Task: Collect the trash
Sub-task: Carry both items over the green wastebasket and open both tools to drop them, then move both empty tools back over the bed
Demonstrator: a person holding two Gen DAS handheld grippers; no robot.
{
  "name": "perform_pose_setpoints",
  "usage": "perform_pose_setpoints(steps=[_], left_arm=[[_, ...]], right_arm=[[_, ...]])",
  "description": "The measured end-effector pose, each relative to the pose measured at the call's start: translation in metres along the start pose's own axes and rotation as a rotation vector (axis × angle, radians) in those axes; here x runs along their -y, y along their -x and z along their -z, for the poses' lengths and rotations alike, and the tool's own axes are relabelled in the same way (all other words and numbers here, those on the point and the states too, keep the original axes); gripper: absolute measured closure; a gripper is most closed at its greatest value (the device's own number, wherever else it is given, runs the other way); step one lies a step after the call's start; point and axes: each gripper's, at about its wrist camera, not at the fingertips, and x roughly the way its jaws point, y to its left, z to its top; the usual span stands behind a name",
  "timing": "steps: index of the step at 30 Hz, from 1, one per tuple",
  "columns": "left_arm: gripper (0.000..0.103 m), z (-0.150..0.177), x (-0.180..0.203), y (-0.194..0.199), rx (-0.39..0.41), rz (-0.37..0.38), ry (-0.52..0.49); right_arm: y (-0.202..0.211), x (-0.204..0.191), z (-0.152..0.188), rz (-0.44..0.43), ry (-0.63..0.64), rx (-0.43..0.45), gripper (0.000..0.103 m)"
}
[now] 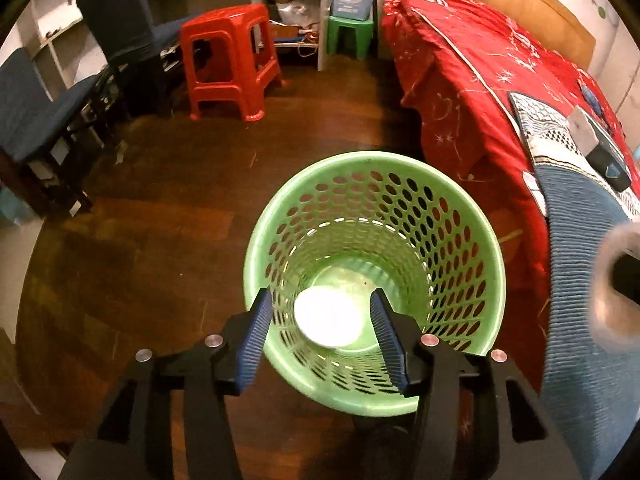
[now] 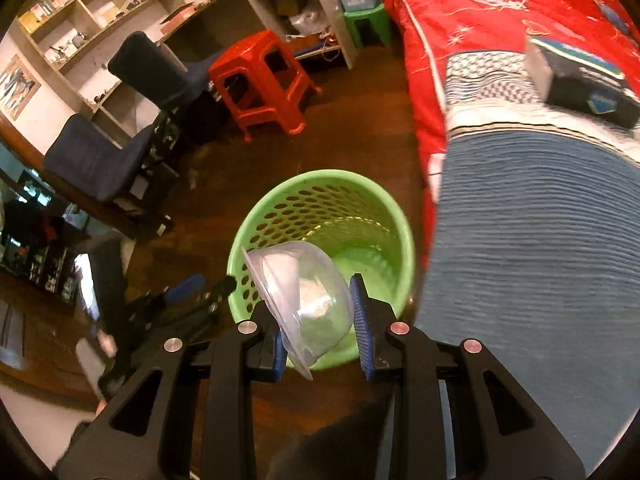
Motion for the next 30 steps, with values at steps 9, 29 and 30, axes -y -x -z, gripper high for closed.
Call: perform_pose_setpoints(steps=[9, 29, 30], left_arm=[[0.040, 0.014, -0.008, 0.018, 0.014, 0.012, 0.025], [0.031, 0.066, 0.087, 0.109, 0.108, 0.182, -0.072], [0.031, 0.068, 0.091, 0.112, 0.110, 0.187, -0.079]], right_arm=[[-0.016, -0.001, -0.004, 0.010, -0.012, -0.009, 0.052], [0.156, 0.066, 0.122, 0.244, -0.001, 0.221, 0.022], [0.164, 0.072, 0.131, 0.264, -0.012, 0.231, 0.022]])
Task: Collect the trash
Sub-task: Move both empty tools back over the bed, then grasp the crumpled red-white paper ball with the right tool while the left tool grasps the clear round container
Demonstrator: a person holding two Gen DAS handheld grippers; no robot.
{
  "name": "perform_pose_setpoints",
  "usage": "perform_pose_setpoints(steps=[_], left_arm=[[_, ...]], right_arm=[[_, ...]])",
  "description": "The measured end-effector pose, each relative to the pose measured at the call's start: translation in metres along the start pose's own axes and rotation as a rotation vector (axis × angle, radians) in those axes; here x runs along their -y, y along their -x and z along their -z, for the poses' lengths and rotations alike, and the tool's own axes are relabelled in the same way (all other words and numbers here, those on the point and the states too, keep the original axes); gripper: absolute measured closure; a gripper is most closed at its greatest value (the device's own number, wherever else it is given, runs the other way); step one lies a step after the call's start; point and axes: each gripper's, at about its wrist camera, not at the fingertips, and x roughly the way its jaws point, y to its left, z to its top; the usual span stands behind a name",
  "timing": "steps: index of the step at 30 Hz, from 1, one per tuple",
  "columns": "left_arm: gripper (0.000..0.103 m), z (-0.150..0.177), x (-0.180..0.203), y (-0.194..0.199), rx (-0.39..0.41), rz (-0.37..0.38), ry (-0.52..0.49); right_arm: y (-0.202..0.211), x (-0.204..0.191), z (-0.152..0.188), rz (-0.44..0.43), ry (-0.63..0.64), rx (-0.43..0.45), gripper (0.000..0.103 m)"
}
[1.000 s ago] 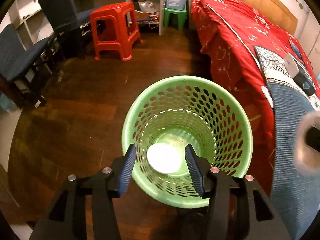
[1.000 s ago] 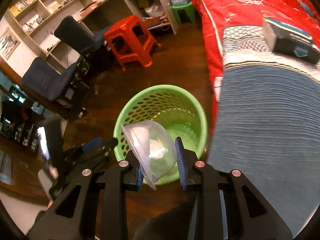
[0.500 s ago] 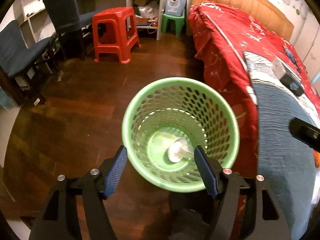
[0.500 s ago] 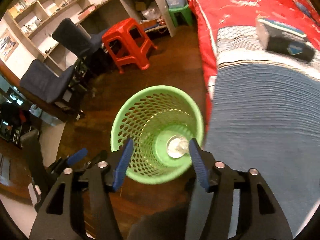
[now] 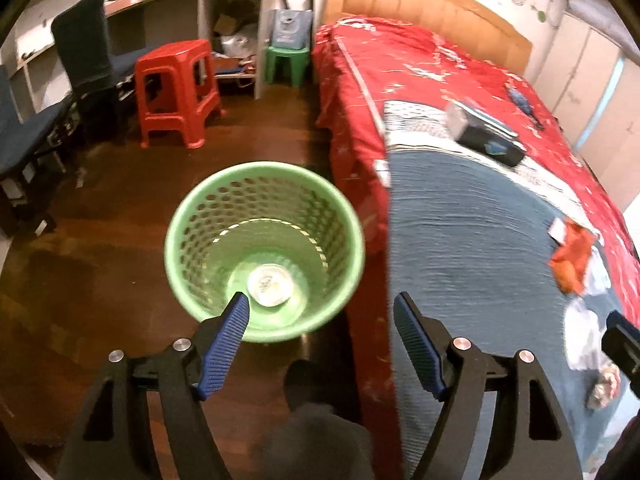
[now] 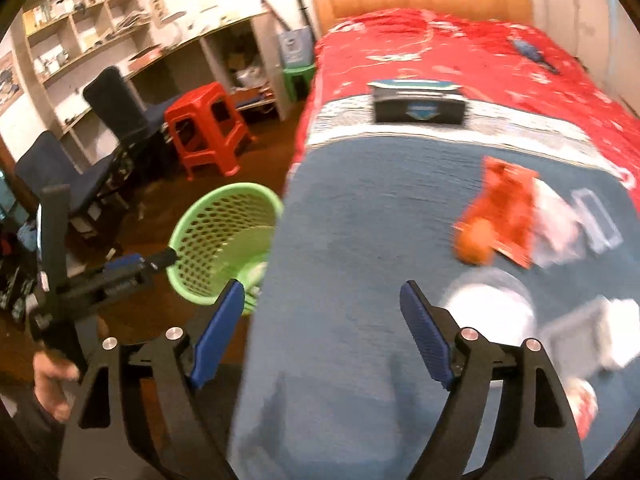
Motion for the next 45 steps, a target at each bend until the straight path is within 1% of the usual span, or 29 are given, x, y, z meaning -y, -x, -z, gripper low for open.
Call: perform_pose_setpoints(steps=[2, 4, 5, 8, 12, 14, 17, 19, 22, 25, 27, 29, 30, 33, 35, 36, 38, 41, 42, 45], left_arm=[[0.030, 0.004, 0.014, 0.006, 0.005, 0.026, -0.019], [0.028, 0.007, 0.025, 0.011, 0.006, 0.036, -0.035], [0.028, 0.009, 0.028, 0.012, 0.005, 0.043, -0.041], [0.026, 0.013, 0.043, 0.018, 0.005, 0.063, -0.069], [0.024, 0.018, 0.062, 0.023, -0.003, 0.094, -0.098], [0.023, 0.021, 0.072, 0.026, -0.006, 0.107, -0.117], [0.020, 0.026, 0.091, 0.029, -0.012, 0.128, -0.152], [0.017, 0.029, 0.101, 0.030, -0.023, 0.146, -0.178], [0.016, 0.035, 0.119, 0.027, -0.051, 0.173, -0.207], [0.016, 0.043, 0.140, 0.022, -0.072, 0.194, -0.250], [0.016, 0.048, 0.154, 0.018, -0.082, 0.210, -0.270], [0.016, 0.051, 0.165, 0.012, -0.106, 0.246, -0.278], [0.016, 0.052, 0.169, 0.010, -0.114, 0.258, -0.283], [0.017, 0.055, 0.182, 0.005, -0.125, 0.281, -0.309], [0.019, 0.056, 0.190, 0.002, -0.130, 0.303, -0.326], [0.020, 0.056, 0.193, 0.001, -0.131, 0.311, -0.333], [0.025, 0.056, 0.200, -0.001, -0.136, 0.333, -0.348], [0.029, 0.055, 0.210, -0.003, -0.142, 0.357, -0.366], [0.030, 0.056, 0.211, -0.003, -0.143, 0.364, -0.374], [0.037, 0.057, 0.217, -0.003, -0.139, 0.384, -0.408]], right_arm=[[0.016, 0.018, 0.016, 0.039, -0.020, 0.014, 0.021], [0.028, 0.033, 0.029, 0.076, -0.041, 0.017, 0.020], [0.033, 0.039, 0.034, 0.090, -0.049, 0.022, 0.019], [0.055, 0.069, 0.056, 0.170, -0.087, 0.047, 0.014], [0.069, 0.101, 0.079, 0.290, -0.111, 0.054, 0.012], [0.066, 0.118, 0.088, 0.325, -0.140, 0.036, 0.012], [0.060, 0.135, 0.097, 0.341, -0.181, 0.015, 0.012], [0.055, 0.143, 0.103, 0.329, -0.203, 0.003, 0.012], [0.047, 0.150, 0.107, 0.303, -0.231, -0.014, 0.013], [0.043, 0.150, 0.111, 0.305, -0.237, -0.025, 0.013], [0.040, 0.152, 0.111, 0.305, -0.243, -0.035, 0.017], [0.039, 0.153, 0.112, 0.314, -0.249, -0.045, 0.022], [0.039, 0.154, 0.112, 0.321, -0.254, -0.049, 0.024], [0.039, 0.157, 0.113, 0.338, -0.265, -0.054, 0.032], [0.038, 0.158, 0.114, 0.344, -0.262, -0.060, 0.041], [0.037, 0.158, 0.114, 0.348, -0.259, -0.063, 0.042], [0.038, 0.159, 0.115, 0.352, -0.255, -0.062, 0.049], [0.040, 0.158, 0.116, 0.339, -0.260, -0.061, 0.054], [0.042, 0.158, 0.117, 0.334, -0.261, -0.056, 0.054], [0.048, 0.157, 0.119, 0.323, -0.267, -0.050, 0.055]])
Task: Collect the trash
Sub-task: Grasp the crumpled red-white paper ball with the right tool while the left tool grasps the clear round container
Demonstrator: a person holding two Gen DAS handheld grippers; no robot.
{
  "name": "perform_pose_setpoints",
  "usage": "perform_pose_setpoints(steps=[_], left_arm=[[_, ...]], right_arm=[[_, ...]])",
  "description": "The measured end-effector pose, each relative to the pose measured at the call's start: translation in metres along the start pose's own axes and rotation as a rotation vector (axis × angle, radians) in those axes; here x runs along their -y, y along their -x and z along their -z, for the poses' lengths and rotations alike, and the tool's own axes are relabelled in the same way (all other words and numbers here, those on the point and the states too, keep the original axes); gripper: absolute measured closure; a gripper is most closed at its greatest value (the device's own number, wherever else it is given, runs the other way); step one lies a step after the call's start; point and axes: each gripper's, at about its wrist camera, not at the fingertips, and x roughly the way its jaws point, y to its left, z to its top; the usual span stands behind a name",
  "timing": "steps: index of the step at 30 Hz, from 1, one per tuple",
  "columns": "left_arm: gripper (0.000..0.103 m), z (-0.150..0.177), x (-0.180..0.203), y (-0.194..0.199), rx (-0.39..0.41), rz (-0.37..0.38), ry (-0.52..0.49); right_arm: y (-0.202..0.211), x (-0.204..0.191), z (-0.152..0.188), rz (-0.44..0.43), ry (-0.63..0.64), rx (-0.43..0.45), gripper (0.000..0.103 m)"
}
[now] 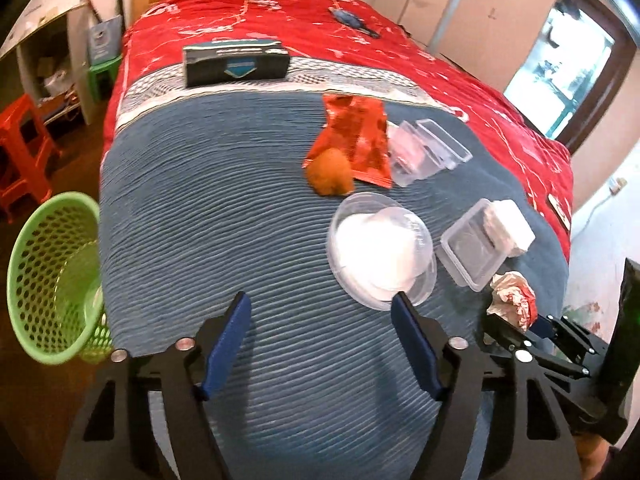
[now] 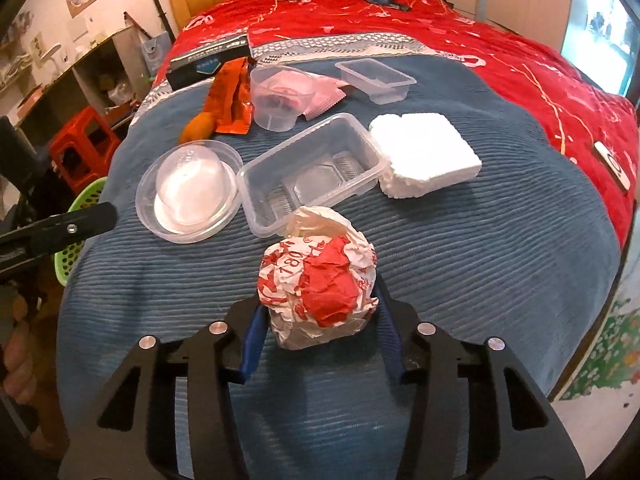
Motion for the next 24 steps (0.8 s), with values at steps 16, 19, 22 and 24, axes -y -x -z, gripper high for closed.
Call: perform_pose_setpoints(steps=[16, 19, 22, 24], left_arm=[[0.044, -0.025, 0.048, -0.031, -0.012, -0.002, -0.201], [0.044, -0.031, 0.053, -0.038, -0.008, -0.026, -0.225], [0.042, -0.037, 0.054, -0.043, -0.013, -0.036, -0.231], [0.041, -0.038, 0.053, -0.043, -0.011, -0.032, -0.226]], right_arm=[[0.026, 0.019, 0.004, -0.084, -0.062, 0.046, 0.055], [0.026, 0.022, 0.004, -0.099, -0.072, 0.046, 0.055], [0.025, 0.022, 0.006, -0.109, -0.073, 0.040, 0.055], [0.025, 0.022, 0.006, -0.110, -0.073, 0.040, 0.055]])
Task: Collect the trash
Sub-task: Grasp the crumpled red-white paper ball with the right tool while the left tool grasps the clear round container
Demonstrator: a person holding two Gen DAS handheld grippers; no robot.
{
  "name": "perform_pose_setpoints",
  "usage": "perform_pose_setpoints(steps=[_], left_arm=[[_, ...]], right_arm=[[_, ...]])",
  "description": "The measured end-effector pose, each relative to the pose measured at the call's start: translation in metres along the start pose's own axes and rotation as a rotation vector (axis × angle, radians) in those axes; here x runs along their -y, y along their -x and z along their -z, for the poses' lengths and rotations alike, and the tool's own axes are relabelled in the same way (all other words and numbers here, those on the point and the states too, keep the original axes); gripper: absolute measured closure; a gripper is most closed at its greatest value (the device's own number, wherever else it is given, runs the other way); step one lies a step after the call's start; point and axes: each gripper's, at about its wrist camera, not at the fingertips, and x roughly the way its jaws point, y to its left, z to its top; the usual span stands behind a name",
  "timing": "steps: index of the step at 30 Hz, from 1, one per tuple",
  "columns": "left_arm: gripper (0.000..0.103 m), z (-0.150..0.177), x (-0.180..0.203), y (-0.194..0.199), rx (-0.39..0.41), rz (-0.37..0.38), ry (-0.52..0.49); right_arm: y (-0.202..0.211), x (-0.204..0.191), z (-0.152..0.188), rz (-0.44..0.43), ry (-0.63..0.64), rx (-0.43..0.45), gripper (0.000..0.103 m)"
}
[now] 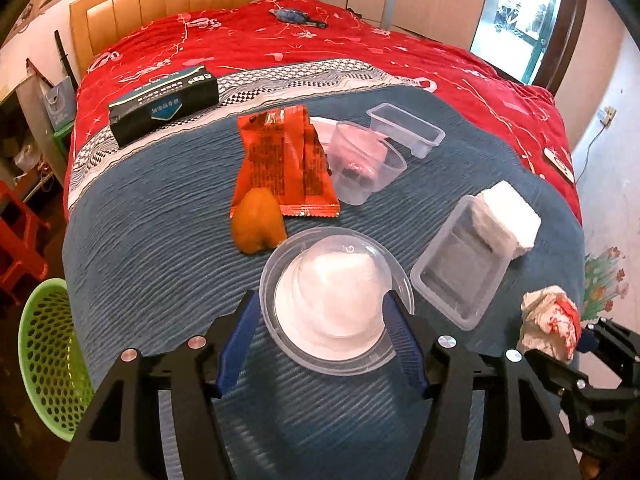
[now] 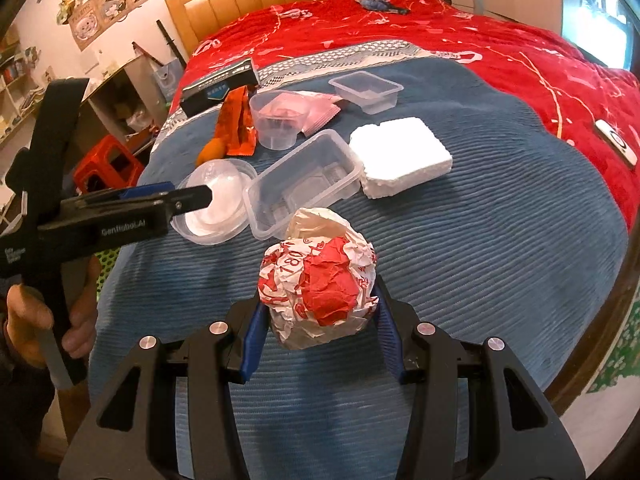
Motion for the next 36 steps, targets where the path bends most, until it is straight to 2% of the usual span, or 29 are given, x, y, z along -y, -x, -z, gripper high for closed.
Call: perform_pose_setpoints(steps=[4, 10, 14, 22, 23, 27, 29, 34, 36], left_arm=[[0.032, -0.001, 0.003, -0.005, -0.015, -0.003, -0.007], [0.033, -0.004, 0.009, -0.016, -0.017, -0.028, -0.031], [0.042, -0.007, 0.009, -0.014, -0.004, -0.017, -0.021], [0.049, -0.005, -0.002, 0.013, 0.047, 0.059, 0.046], [0.063, -0.005, -0.003, 0.018, 0.054, 0.074, 0.056], [0.066, -0.002, -0.010, 0.030, 0.062, 0.111, 0.079], [0.084, 0.001, -0.013, 0.034, 0.062, 0.120, 0.080], [0.085, 0.005, -0.019, 0.033, 0.054, 0.138, 0.096], [0.079, 0.005, -0.018, 0.032, 0.044, 0.139, 0.096]], right_arm=[[-0.001, 0.004, 0.001, -0.009, -0.016, -0.004, 0.055], [0.000, 0.007, 0.003, -0.016, -0.028, -0.009, 0.055], [0.004, 0.008, 0.004, -0.013, -0.031, -0.003, 0.055], [0.015, 0.001, 0.003, -0.019, -0.015, 0.022, 0.055], [0.016, 0.000, 0.003, -0.022, -0.013, 0.024, 0.055], [0.020, -0.004, 0.003, -0.025, 0.000, 0.033, 0.055], [0.021, -0.006, 0.003, -0.026, 0.000, 0.035, 0.055], [0.021, -0.009, 0.004, -0.033, 0.002, 0.032, 0.055], [0.020, -0.009, 0.005, -0.035, 0.002, 0.031, 0.055]])
